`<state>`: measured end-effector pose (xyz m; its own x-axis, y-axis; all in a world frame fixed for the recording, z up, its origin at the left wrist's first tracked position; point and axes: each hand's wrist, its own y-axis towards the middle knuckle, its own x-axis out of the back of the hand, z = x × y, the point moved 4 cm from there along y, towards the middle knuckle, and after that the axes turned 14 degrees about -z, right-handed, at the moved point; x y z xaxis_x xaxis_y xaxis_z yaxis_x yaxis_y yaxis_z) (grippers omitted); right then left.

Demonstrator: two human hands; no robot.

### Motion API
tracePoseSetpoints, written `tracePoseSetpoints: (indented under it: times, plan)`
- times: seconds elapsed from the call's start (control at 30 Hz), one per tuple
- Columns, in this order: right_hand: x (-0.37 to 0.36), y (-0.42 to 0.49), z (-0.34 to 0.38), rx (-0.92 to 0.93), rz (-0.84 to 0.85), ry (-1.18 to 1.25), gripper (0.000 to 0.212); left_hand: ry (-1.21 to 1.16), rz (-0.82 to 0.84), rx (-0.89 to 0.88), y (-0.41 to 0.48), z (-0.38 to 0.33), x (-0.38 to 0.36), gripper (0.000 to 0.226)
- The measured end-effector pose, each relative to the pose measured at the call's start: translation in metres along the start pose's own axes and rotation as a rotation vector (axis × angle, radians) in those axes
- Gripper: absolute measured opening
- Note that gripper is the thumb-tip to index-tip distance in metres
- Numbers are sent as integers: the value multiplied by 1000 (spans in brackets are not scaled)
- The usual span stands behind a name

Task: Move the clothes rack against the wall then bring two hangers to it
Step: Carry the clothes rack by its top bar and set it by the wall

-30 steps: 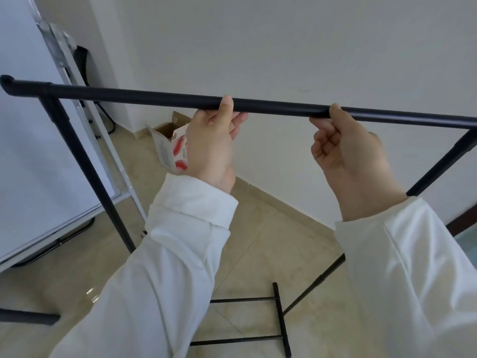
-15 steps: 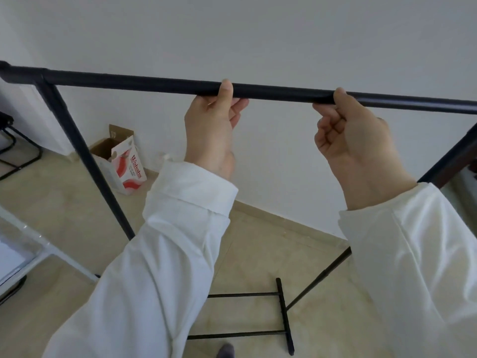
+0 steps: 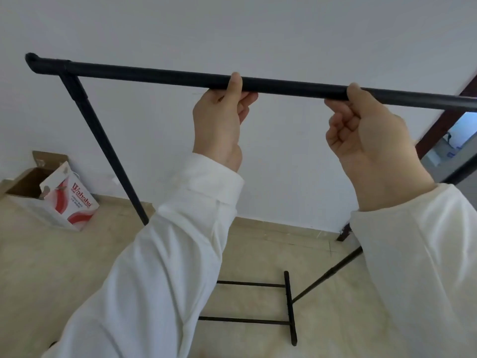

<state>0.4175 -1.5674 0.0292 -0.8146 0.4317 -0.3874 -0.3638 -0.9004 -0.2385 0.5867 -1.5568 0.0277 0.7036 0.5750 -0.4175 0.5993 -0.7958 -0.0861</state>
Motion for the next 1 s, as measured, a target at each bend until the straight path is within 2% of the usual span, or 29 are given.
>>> tracePoseSetpoints:
  times: [0.43,1.0]
  plan:
    - [-20,103,8,15,-58,-2,13,37,71,44,91,36,-91,16]
    - [-62,177,3,65,-294,36,13,42,248,172,195,70,-165,15]
